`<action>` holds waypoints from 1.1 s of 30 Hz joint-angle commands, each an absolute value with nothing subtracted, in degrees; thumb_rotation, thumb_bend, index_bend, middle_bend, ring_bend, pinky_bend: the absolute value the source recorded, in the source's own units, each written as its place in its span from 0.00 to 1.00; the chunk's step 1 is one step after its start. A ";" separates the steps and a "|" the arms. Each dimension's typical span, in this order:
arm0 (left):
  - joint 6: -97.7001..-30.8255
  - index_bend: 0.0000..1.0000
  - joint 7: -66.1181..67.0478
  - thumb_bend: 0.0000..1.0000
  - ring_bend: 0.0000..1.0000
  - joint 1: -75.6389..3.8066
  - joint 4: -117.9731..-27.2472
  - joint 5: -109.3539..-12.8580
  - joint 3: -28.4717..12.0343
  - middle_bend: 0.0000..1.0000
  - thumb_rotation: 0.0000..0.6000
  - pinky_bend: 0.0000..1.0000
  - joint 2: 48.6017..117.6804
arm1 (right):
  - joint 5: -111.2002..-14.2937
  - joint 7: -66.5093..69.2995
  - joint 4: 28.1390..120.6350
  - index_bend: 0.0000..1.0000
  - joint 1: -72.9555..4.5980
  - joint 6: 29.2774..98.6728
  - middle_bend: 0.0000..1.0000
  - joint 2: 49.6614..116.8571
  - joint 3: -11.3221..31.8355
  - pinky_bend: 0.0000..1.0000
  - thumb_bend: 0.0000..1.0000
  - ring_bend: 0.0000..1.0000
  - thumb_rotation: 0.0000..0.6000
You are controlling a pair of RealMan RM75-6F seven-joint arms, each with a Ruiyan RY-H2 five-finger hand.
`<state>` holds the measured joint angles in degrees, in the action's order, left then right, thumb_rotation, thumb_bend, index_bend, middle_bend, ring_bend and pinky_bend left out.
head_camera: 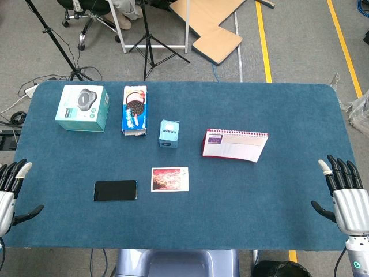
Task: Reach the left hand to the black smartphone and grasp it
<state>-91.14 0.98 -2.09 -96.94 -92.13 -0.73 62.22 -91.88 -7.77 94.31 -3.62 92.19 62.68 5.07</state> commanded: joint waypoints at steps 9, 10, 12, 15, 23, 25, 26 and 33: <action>-88.86 0.00 0.75 0.07 0.00 -3.38 -96.07 -91.42 -1.10 0.00 1.00 0.00 63.08 | -91.78 -7.71 95.03 0.06 -3.47 92.09 0.00 62.64 4.92 0.00 0.00 0.00 1.00; -87.86 0.00 0.99 0.09 0.00 -3.96 -95.93 -91.24 -1.19 0.00 1.00 0.00 63.52 | -91.66 -7.60 95.16 0.06 -3.48 92.03 0.00 62.61 4.95 0.00 0.00 0.00 1.00; -86.14 0.00 1.32 0.19 0.00 -4.96 -95.81 -91.00 -1.30 0.00 1.00 0.00 64.19 | -91.54 -7.42 95.30 0.06 -3.57 91.84 0.00 62.57 5.00 0.00 0.00 0.00 1.00; -82.08 0.00 2.07 0.25 0.00 -7.52 -95.74 -90.87 -1.57 0.00 1.00 0.00 66.06 | -91.33 -7.08 95.23 0.06 -3.86 91.34 0.00 62.50 5.14 0.00 0.00 0.00 1.00; -70.15 0.00 11.28 0.25 0.00 -14.74 -94.42 -86.71 -3.03 0.00 1.00 0.00 75.63 | -90.66 -4.51 94.43 0.06 -4.10 90.24 0.00 62.00 5.01 0.00 0.00 0.00 1.00; -68.40 0.00 13.09 0.25 0.00 -15.88 -93.44 -85.36 -3.40 0.00 1.00 0.00 78.32 | -90.63 -3.87 94.28 0.07 -4.10 90.21 0.00 61.83 5.01 0.00 0.00 0.00 1.00; -67.76 0.00 13.65 0.25 0.00 -16.27 -92.96 -84.78 -3.51 0.00 1.00 0.00 79.37 | -90.54 -3.70 94.19 0.07 -4.11 90.13 0.00 61.79 5.00 0.00 0.00 0.00 1.00; -64.07 0.00 17.24 0.26 0.00 -18.30 -88.95 -81.15 -3.64 0.00 1.00 0.00 85.16 | -89.61 -3.00 93.56 0.07 -4.34 89.08 0.00 61.80 5.00 0.00 0.00 0.00 1.00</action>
